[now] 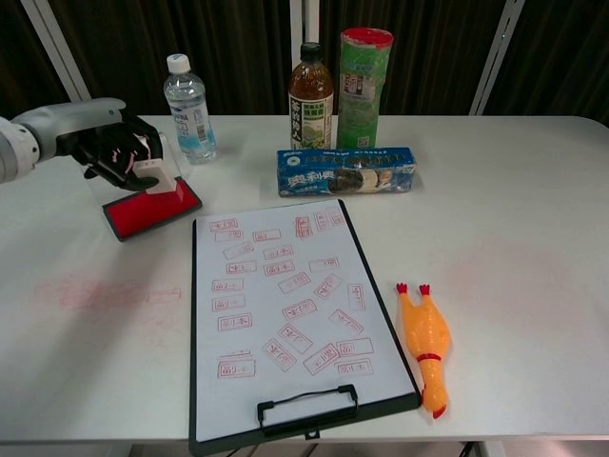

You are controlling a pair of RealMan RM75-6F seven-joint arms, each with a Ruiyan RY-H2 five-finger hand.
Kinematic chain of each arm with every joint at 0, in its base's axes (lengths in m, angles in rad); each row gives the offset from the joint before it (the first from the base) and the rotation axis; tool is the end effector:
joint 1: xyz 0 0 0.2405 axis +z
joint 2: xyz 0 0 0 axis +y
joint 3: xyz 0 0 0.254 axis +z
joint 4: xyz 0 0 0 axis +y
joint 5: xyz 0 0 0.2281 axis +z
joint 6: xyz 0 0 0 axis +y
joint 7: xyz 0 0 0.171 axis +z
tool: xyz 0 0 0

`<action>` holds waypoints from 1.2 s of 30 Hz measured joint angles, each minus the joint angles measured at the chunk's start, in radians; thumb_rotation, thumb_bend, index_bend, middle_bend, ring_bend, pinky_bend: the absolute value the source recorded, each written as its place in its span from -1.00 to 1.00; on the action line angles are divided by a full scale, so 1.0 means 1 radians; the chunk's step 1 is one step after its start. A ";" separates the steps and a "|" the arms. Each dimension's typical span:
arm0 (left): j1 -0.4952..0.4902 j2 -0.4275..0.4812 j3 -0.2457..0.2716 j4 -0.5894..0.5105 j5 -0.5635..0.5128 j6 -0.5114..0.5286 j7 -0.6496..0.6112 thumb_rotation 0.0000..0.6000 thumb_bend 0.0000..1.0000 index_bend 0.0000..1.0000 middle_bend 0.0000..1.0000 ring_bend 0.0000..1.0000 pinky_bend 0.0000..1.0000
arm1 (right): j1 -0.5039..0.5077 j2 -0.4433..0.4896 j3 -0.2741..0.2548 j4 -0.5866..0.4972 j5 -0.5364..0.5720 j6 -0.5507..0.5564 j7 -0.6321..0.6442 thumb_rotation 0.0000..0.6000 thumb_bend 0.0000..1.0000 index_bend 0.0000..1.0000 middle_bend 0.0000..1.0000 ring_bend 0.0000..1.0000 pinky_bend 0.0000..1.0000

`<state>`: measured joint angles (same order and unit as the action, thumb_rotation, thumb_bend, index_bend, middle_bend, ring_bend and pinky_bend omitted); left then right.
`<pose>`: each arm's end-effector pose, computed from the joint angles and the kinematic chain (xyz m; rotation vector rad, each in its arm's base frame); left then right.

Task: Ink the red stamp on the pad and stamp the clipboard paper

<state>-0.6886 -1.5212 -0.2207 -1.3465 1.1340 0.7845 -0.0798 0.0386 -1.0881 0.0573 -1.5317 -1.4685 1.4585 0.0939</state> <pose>-0.1919 0.3896 -0.0373 -1.7077 -1.3681 -0.9811 -0.3513 -0.1966 0.1616 1.3310 -0.9413 0.8362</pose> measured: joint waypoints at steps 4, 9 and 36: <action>-0.001 0.016 0.012 -0.085 -0.019 0.003 0.050 1.00 0.00 0.39 0.37 0.39 0.59 | -0.002 -0.003 -0.004 0.006 -0.006 0.003 0.008 1.00 -0.40 -1.00 -1.00 -1.00 -1.00; -0.020 -0.014 0.027 -0.141 -0.041 0.009 0.115 1.00 0.01 0.39 0.37 0.39 0.59 | -0.006 -0.006 -0.009 0.013 -0.013 0.008 0.017 1.00 -0.40 -1.00 -1.00 -1.00 -1.00; -0.334 -0.330 -0.067 0.065 -0.392 -0.049 0.414 1.00 0.01 0.40 0.40 0.41 0.59 | -0.016 0.007 -0.009 0.041 -0.010 0.011 0.065 1.00 -0.40 -1.00 -1.00 -1.00 -1.00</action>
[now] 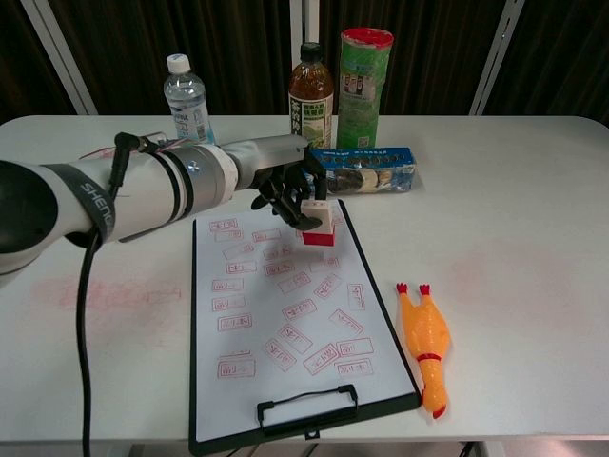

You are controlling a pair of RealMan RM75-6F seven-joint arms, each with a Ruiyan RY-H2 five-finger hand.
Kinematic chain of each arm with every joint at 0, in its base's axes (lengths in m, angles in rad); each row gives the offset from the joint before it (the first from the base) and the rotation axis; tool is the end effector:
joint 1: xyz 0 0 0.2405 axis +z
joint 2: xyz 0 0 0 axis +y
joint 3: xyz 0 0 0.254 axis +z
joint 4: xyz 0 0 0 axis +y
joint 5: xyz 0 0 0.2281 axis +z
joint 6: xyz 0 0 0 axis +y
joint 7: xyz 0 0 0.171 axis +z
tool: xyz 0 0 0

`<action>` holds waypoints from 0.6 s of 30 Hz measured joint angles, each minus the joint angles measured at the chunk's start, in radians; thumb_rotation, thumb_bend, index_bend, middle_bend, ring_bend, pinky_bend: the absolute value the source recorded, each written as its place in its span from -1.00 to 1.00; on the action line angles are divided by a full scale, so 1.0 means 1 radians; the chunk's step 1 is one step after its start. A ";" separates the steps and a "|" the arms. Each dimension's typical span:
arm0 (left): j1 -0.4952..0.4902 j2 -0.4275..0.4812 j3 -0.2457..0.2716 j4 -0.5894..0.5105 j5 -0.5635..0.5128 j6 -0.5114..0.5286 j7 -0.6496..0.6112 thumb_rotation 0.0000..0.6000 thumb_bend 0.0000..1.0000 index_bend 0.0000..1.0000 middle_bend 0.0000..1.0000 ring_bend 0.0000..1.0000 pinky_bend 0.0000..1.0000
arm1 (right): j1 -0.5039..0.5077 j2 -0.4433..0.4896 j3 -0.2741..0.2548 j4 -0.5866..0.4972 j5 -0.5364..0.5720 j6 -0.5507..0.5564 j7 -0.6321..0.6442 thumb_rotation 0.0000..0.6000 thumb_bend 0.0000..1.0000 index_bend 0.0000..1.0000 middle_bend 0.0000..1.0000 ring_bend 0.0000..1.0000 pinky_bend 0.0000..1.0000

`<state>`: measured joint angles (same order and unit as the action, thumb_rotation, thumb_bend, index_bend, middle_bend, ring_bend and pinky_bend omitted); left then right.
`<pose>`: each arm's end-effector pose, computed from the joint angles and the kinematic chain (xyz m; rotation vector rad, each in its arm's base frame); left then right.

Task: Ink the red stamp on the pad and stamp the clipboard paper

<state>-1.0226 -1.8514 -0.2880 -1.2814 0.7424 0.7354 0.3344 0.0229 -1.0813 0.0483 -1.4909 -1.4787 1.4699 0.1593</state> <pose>-0.0379 0.3769 -0.1503 -1.9639 -1.3526 -0.9377 -0.3614 -0.1893 0.1692 1.3184 -0.9555 0.8442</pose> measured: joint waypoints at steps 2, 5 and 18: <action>-0.018 -0.023 0.002 0.037 -0.018 -0.003 0.015 1.00 0.01 0.40 0.39 0.41 0.59 | -0.002 0.002 0.000 0.001 0.001 0.003 0.003 1.00 -0.40 -1.00 -1.00 -1.00 -1.00; -0.034 -0.038 0.003 0.068 -0.039 -0.017 0.021 1.00 0.02 0.40 0.39 0.41 0.59 | -0.004 0.005 0.002 0.005 0.006 0.003 0.010 1.00 -0.40 -1.00 -1.00 -1.00 -1.00; -0.038 -0.042 0.018 0.115 -0.052 -0.046 -0.013 1.00 0.03 0.40 0.39 0.41 0.59 | 0.001 0.000 -0.002 0.016 0.004 -0.015 0.033 1.00 -0.37 -1.00 -1.00 -1.00 -1.00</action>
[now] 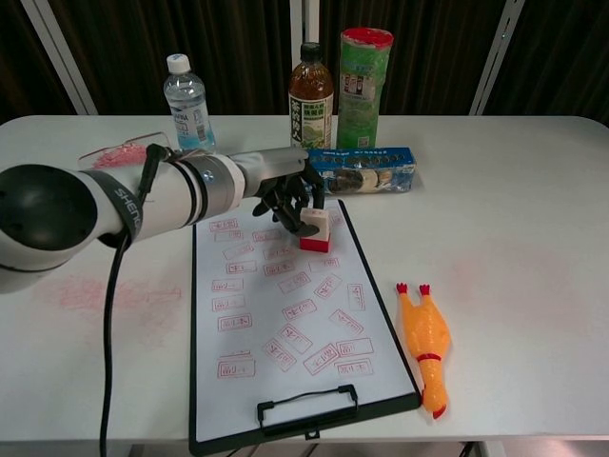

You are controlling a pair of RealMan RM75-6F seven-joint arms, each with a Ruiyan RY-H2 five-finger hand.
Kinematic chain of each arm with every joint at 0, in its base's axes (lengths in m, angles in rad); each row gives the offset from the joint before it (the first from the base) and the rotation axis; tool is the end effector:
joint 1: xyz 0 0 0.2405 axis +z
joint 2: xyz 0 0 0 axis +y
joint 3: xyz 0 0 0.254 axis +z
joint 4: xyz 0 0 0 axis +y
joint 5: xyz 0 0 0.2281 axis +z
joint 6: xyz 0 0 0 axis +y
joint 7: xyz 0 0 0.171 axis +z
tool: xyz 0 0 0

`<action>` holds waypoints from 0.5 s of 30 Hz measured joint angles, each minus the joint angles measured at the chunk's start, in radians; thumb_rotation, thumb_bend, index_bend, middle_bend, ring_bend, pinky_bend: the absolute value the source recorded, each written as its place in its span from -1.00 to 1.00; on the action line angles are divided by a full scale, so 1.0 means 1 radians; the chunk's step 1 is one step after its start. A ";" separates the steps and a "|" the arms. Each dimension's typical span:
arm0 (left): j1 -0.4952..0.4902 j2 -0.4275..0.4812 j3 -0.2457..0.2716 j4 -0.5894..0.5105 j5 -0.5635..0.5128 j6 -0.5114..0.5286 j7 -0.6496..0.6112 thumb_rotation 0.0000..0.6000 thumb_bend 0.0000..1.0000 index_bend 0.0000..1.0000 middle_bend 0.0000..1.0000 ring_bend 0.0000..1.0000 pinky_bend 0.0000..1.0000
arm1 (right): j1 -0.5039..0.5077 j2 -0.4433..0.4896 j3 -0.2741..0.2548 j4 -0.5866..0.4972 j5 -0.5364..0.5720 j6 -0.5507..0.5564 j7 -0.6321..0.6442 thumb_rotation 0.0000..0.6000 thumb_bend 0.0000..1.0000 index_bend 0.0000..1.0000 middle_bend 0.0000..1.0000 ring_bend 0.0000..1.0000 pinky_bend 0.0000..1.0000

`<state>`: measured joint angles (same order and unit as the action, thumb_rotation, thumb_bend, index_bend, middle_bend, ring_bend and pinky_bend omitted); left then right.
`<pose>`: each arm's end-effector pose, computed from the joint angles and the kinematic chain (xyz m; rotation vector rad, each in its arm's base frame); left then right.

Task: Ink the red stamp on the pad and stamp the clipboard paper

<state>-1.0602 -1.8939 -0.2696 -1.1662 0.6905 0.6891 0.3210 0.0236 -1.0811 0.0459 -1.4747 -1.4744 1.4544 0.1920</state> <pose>-0.0499 0.3881 -0.1645 -1.9507 -1.3692 -0.8664 -0.3667 -0.1888 0.1695 1.3130 -0.9817 0.8437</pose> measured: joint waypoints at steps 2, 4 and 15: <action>0.001 -0.003 0.003 0.009 0.001 -0.004 -0.008 1.00 0.03 0.41 0.39 0.41 0.60 | 0.000 0.000 0.001 0.002 0.004 -0.001 0.000 1.00 -0.37 -1.00 -1.00 -1.00 -1.00; 0.003 -0.005 0.006 0.014 0.005 -0.007 -0.014 1.00 0.03 0.41 0.40 0.41 0.60 | 0.000 -0.001 0.002 0.004 0.007 -0.002 0.000 1.00 -0.37 -1.00 -1.00 -1.00 -1.00; 0.008 -0.025 0.014 0.061 0.035 -0.022 -0.045 1.00 0.05 0.44 0.40 0.44 0.61 | 0.001 -0.006 0.003 0.011 0.010 -0.008 0.001 1.00 -0.37 -1.00 -1.00 -1.00 -1.00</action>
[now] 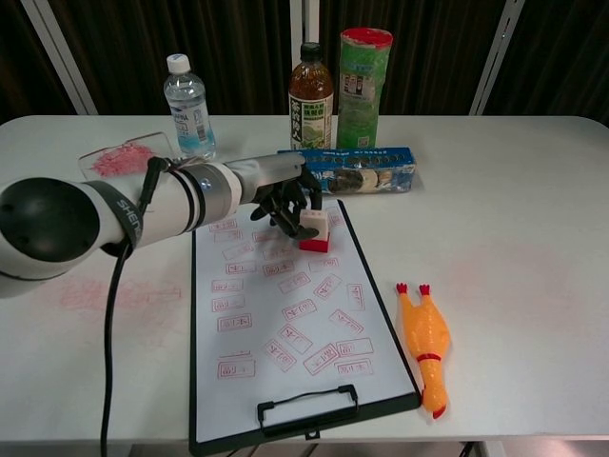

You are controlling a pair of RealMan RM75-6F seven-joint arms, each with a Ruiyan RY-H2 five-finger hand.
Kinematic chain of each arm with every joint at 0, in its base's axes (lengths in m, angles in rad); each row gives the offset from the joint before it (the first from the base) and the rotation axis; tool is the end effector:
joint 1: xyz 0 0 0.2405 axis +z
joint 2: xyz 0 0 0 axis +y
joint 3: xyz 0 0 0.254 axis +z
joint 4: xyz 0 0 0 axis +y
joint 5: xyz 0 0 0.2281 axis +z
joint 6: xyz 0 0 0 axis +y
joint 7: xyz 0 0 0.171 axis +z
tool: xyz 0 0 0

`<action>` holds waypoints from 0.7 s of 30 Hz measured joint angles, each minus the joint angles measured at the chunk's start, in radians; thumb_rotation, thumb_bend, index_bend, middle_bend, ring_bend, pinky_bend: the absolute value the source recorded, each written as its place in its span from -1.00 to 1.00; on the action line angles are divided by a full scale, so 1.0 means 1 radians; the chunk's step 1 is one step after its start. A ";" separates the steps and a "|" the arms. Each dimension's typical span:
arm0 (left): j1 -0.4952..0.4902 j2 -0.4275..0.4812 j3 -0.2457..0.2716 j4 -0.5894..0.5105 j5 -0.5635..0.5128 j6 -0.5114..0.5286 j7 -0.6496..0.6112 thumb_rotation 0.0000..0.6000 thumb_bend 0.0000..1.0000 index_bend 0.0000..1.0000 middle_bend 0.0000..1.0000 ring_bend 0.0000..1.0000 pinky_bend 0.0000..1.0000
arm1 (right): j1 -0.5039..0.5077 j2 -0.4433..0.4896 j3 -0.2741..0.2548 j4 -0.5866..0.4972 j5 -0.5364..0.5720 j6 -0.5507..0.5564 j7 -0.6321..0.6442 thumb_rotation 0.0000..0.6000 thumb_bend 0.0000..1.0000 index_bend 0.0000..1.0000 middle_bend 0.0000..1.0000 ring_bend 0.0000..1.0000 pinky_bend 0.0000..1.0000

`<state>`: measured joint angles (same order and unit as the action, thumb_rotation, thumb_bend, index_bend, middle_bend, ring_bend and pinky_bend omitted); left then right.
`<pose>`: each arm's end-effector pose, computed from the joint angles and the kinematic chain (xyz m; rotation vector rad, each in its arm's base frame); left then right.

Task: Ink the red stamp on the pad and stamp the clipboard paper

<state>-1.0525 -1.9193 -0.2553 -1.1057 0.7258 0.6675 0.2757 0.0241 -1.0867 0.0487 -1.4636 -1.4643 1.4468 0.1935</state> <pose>-0.0604 0.3901 -0.1715 -1.9477 -1.3751 -0.8525 -0.3703 -0.1895 0.1694 1.3053 -0.9849 0.8341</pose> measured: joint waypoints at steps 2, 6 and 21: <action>0.000 -0.003 0.000 0.011 0.000 -0.006 -0.005 1.00 0.05 0.44 0.41 0.44 0.62 | 0.000 0.000 0.001 0.002 0.003 -0.002 0.002 1.00 -0.37 -1.00 -1.00 -1.00 -1.00; 0.001 -0.006 0.001 0.023 -0.002 -0.020 -0.012 1.00 0.05 0.45 0.41 0.46 0.63 | 0.002 -0.002 0.002 0.006 0.005 -0.007 0.005 1.00 -0.37 -1.00 -1.00 -1.00 -1.00; 0.009 -0.023 0.003 0.061 0.017 -0.038 -0.039 1.00 0.07 0.48 0.44 0.48 0.64 | 0.001 -0.007 0.003 0.024 -0.001 -0.001 0.021 1.00 -0.37 -1.00 -1.00 -1.00 -1.00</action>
<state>-1.0434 -1.9420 -0.2518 -1.0450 0.7432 0.6297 0.2365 0.0248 -1.0942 0.0514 -1.4401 -1.4648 1.4460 0.2142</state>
